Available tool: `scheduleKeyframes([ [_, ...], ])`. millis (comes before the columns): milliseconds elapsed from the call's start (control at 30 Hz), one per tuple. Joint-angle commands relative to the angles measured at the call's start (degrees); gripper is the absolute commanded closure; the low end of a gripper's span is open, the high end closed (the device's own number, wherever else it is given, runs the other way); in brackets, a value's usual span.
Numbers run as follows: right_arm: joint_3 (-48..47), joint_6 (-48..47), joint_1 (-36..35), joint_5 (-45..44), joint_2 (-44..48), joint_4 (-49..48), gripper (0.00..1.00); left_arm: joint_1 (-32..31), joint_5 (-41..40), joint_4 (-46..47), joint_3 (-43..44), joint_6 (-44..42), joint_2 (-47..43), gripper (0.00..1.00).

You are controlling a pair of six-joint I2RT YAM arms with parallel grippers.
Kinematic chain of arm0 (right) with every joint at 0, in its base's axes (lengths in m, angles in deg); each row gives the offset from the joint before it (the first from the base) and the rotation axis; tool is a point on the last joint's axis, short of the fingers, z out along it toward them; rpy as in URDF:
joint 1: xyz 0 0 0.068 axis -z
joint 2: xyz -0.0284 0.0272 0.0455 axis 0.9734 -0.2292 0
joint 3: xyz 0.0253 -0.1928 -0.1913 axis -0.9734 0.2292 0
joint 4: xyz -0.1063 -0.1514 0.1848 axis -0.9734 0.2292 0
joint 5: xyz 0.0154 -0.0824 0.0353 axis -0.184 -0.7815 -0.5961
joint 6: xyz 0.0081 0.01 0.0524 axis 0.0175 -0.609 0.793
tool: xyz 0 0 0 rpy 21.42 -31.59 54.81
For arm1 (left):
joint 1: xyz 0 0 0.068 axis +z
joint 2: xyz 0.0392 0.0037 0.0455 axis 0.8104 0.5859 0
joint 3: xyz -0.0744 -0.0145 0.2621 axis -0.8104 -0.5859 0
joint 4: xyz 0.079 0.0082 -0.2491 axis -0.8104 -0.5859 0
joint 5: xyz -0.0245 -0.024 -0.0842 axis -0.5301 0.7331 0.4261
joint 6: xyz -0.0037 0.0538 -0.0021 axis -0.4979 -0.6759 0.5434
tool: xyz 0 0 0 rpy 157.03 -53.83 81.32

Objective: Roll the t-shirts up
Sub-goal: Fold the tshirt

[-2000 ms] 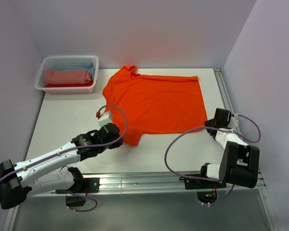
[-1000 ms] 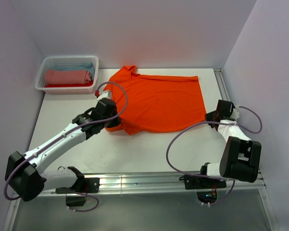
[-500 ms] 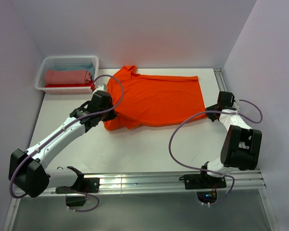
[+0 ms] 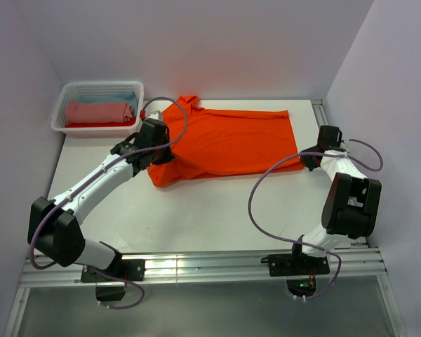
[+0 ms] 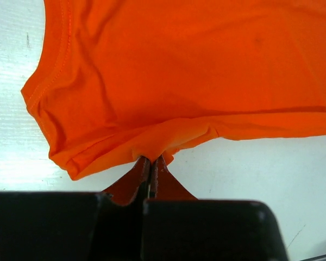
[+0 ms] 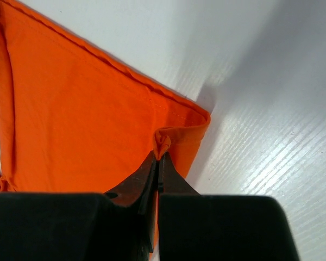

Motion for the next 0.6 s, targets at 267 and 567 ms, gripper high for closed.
scheduleKeyframes([
  [267,-6.2,1.7,0.3,-0.3,-4.2,1.1,1.0,1.4,-0.4,-0.4,7.0,-1.3,2.7,1.0],
  [567,-8.0,2.2,0.1,-0.2,-6.1,1.0,1.0,2.8,-2.4,-1.3,11.1,-2.4,5.6,1.0],
])
